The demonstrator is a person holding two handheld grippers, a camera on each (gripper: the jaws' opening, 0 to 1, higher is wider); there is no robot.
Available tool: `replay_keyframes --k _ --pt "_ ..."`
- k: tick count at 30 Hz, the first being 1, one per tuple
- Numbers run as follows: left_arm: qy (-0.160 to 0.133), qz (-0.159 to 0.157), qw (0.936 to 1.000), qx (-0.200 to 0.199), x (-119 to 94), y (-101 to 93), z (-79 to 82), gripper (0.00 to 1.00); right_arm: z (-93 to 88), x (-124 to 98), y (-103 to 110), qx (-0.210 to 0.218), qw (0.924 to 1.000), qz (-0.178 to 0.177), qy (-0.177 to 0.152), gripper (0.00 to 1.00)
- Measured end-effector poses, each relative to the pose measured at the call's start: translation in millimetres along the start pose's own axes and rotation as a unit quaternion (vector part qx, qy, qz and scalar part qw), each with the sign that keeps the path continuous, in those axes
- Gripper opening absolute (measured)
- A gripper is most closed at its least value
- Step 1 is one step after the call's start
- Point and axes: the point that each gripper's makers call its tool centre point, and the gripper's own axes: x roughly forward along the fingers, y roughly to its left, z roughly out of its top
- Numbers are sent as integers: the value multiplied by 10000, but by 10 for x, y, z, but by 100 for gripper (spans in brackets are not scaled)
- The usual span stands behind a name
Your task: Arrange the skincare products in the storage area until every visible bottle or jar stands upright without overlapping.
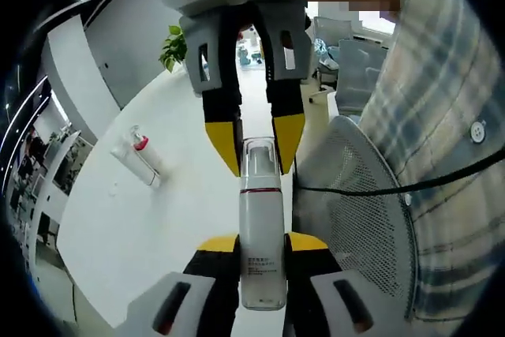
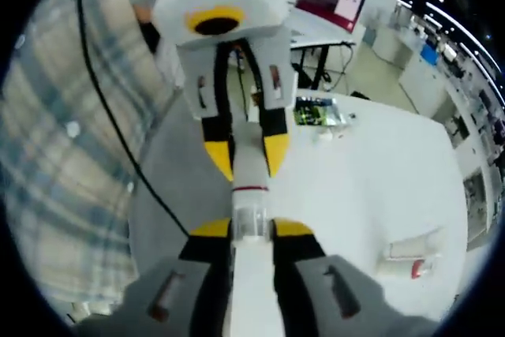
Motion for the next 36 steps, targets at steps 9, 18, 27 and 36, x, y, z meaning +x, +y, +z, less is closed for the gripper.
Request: replay_keyframes --k 9,18,27,36 --pt "-959 -217 9910 -903 15 -67 78 19 47 -62 -29 513 9938 51 -988 19" --pt "-1816 -456 9658 -1795 -105 -31 137 19 165 -220 -125 1546 9605 92 -2313 32" --pt "-3090 -1117 9041 -2731 -367 -37 389 19 506 -469 -119 2644 8546 515 -4440 27" --pt "-3144 -1271 8945 -2913 -248 -137 463 20 624 -493 -133 3074 8118 625 -4925 18"
